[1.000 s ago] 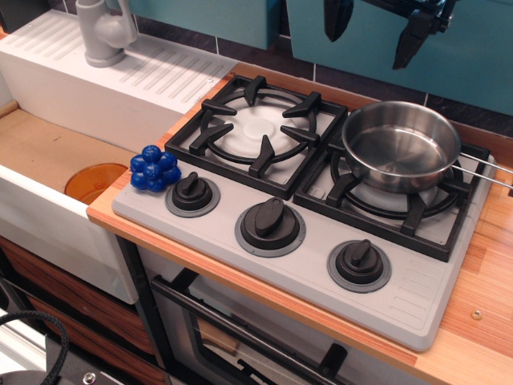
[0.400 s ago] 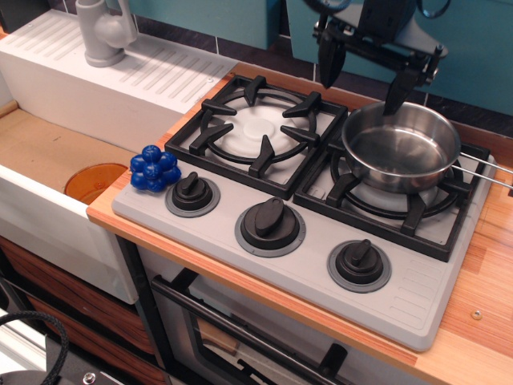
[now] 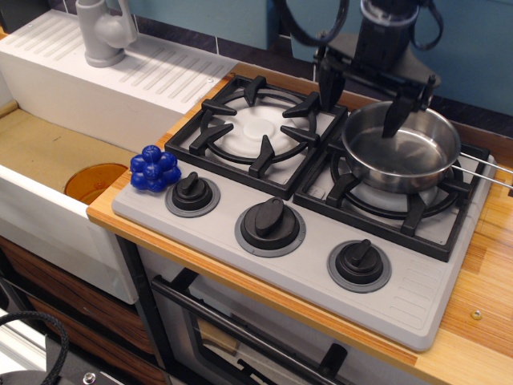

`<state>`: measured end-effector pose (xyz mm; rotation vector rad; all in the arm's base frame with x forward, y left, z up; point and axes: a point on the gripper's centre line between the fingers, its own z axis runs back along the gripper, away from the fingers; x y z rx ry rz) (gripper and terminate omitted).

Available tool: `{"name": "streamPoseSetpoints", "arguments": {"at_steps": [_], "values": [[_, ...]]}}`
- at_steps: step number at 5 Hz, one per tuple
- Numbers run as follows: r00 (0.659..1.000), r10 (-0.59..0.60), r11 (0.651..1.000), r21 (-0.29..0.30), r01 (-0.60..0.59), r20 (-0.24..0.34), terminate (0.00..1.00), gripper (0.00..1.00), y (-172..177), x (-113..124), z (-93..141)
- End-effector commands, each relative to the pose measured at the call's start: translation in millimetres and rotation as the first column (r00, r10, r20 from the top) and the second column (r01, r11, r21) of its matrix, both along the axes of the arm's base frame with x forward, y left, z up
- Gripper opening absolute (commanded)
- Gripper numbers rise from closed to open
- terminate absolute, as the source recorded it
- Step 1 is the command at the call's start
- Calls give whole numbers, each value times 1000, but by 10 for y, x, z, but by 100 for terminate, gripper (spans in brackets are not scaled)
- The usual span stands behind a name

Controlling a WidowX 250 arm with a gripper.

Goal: Put pan on stove and put blueberry in pan

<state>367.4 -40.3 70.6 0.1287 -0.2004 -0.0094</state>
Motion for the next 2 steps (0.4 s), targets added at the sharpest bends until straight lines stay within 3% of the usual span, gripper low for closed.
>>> {"name": "streamPoseSetpoints", "arguments": {"at_steps": [1, 2], "values": [[998, -1, 1000, -6, 1, 69, 0, 100, 95, 107, -37], [998, 3, 1000, -7, -3, 70, 0, 100, 101, 107, -93]]}}
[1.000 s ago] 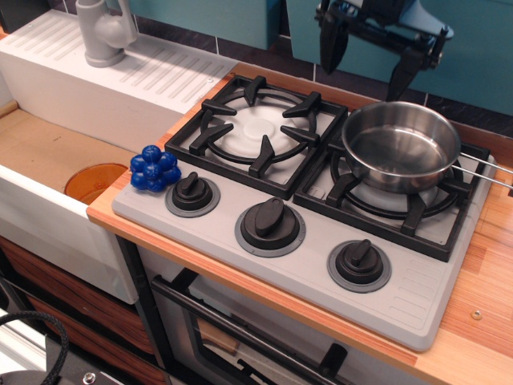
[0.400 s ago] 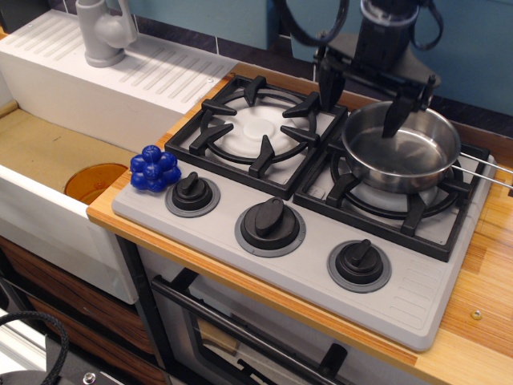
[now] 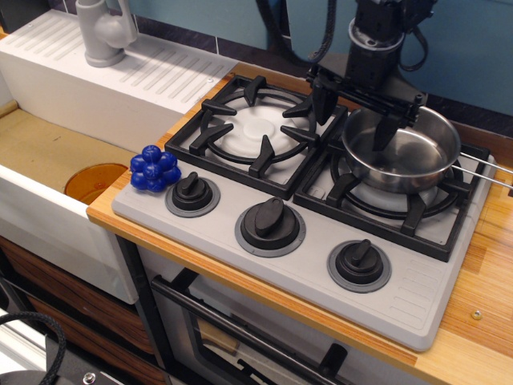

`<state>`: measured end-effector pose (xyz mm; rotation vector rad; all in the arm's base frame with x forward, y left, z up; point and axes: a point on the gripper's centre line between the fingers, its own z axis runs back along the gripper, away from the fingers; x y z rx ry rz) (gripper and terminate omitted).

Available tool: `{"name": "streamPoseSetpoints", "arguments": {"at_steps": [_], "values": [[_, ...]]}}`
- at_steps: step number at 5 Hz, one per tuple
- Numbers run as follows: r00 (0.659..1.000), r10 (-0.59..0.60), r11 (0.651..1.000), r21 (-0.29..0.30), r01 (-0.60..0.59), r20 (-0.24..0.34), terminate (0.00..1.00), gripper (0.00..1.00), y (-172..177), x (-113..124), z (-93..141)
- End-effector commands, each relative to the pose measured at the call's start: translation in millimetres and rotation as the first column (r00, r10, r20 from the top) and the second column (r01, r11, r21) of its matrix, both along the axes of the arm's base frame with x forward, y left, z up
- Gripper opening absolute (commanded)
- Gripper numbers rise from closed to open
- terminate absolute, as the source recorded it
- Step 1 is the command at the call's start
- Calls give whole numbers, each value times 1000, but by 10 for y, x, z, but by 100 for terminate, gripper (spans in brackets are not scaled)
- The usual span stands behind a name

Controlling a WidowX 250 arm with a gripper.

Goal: Put pan on stove and put blueberry in pan

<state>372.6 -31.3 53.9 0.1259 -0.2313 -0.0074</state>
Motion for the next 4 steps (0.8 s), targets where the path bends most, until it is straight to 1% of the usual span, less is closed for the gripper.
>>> {"name": "streamPoseSetpoints", "arguments": {"at_steps": [1, 2, 4], "values": [[999, 34, 999, 10, -34, 6, 0, 0, -31, 32, 52], [999, 34, 999, 13, -34, 3, 0, 0, -47, 21, 63], [1000, 26, 999, 28, -25, -14, 0, 0, -25, 40, 177]]}}
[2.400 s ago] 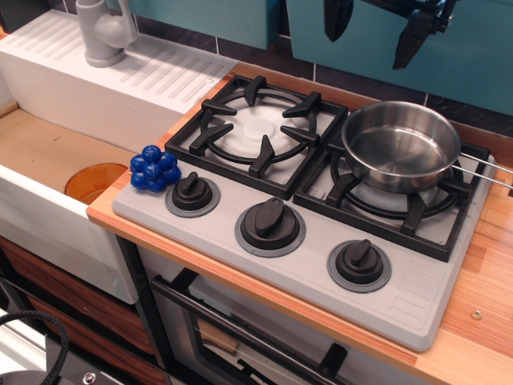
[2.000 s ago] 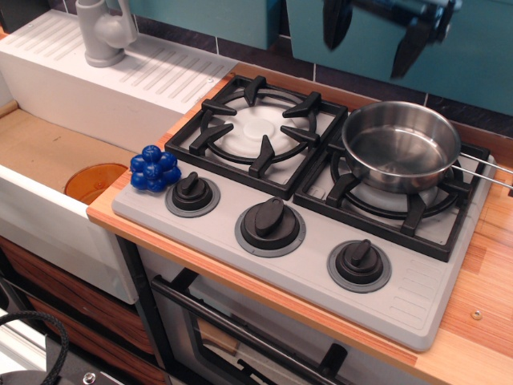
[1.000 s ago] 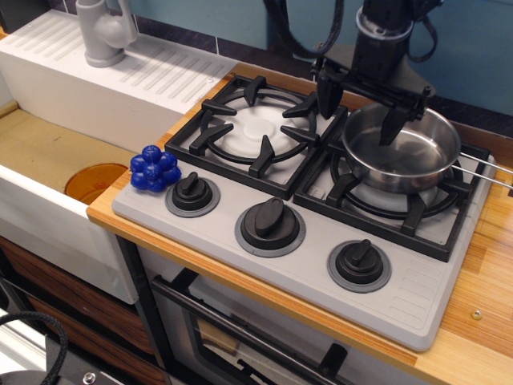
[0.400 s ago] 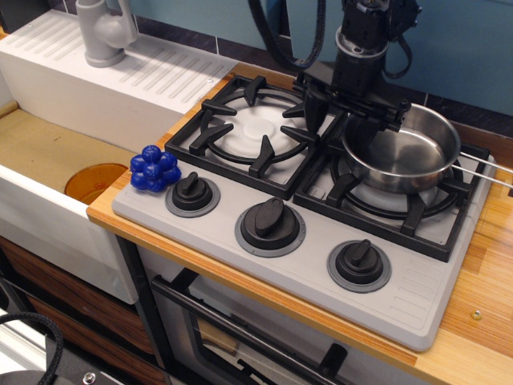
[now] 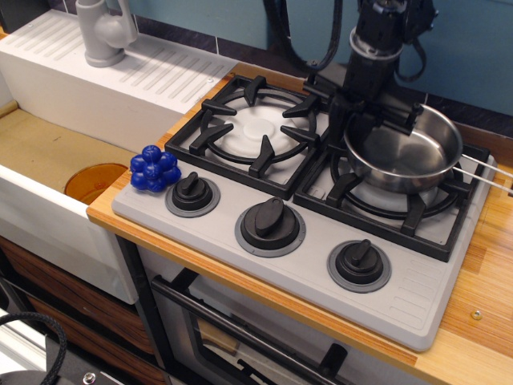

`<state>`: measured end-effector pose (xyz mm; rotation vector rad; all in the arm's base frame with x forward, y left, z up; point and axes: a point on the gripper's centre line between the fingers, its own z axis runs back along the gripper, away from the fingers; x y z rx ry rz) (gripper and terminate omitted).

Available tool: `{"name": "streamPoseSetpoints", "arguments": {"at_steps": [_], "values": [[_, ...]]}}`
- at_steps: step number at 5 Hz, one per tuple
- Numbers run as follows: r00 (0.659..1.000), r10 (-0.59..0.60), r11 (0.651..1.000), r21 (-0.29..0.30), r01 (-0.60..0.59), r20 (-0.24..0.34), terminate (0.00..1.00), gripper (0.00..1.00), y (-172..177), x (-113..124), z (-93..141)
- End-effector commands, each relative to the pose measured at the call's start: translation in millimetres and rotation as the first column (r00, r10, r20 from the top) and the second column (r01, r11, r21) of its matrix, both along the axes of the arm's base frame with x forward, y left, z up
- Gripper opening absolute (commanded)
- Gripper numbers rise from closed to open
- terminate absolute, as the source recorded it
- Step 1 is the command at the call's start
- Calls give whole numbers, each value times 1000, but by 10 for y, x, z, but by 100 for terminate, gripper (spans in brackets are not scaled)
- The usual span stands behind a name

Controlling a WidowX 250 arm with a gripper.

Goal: Put pan on stove and put blueberry in pan

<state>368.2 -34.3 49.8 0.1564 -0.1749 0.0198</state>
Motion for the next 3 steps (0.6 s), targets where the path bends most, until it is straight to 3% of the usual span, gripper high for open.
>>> {"name": "streamPoseSetpoints", "arguments": {"at_steps": [1, 3], "values": [[1000, 1, 1000, 11, -2, 29, 0, 0, -45, 66, 299], [999, 17, 997, 77, -15, -29, 0, 0, -87, -4, 816]]}}
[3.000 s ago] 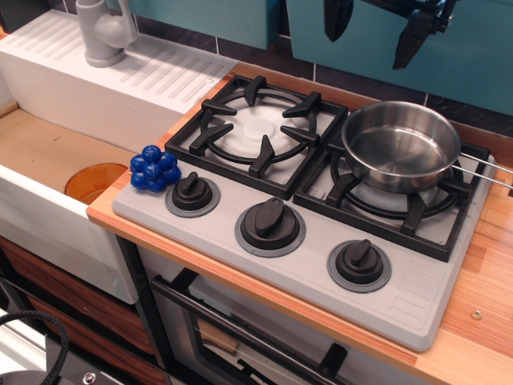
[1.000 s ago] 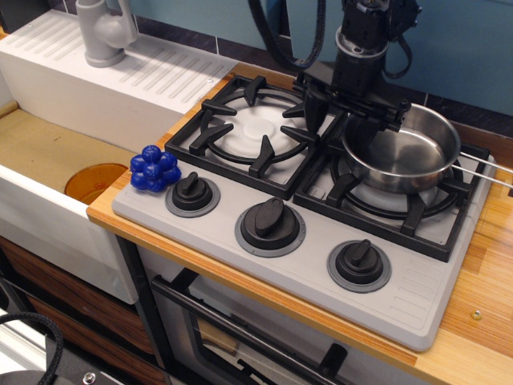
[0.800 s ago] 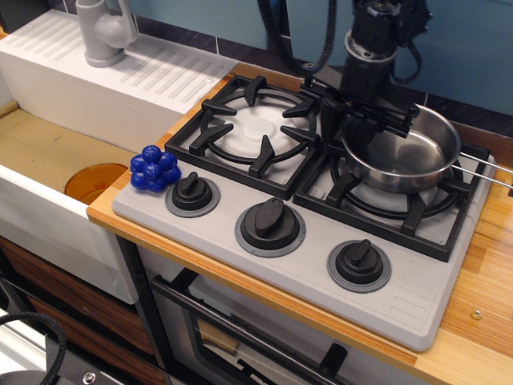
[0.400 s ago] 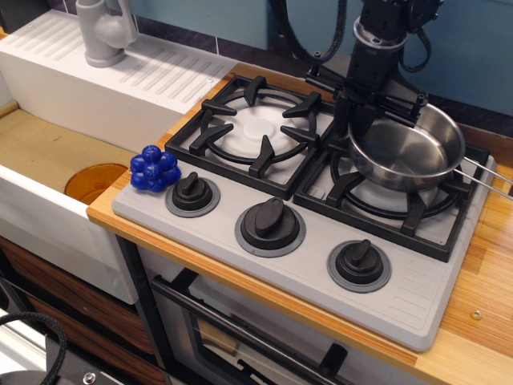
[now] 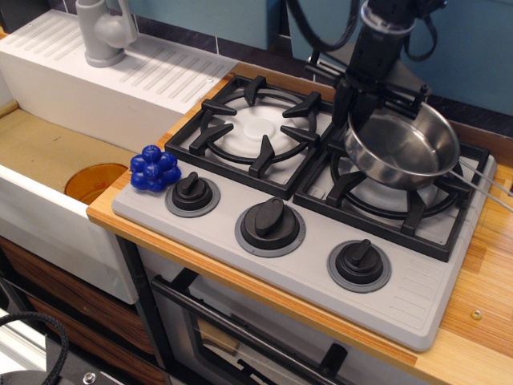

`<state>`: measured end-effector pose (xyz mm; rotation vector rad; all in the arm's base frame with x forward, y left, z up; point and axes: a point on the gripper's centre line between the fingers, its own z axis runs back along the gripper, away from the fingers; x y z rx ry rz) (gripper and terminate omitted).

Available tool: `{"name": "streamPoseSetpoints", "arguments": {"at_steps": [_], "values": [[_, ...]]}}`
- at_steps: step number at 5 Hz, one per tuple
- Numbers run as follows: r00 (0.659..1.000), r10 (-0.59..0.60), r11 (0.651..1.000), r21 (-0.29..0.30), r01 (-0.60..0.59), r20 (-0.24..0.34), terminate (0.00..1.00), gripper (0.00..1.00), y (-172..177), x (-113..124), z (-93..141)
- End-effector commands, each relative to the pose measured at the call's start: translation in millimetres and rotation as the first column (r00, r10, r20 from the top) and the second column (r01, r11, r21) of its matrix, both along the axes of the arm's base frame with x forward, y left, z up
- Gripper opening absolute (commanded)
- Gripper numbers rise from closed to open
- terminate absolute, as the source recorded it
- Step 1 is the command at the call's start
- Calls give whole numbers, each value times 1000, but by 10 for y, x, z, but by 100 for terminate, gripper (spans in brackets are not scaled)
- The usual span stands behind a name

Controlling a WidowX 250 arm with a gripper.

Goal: Put pan on stove and put blueberry in pan

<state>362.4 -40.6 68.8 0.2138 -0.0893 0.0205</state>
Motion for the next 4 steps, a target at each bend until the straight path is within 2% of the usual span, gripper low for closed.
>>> {"name": "streamPoseSetpoints", "arguments": {"at_steps": [1, 2, 4], "values": [[1000, -3, 999, 47, 2, 22, 0, 0, -40, 49, 874], [1000, -21, 998, 54, 21, 0, 0, 0, -16, 77, 1024], [998, -64, 995, 72, 66, -23, 0, 0, 275, 149, 1172]]}}
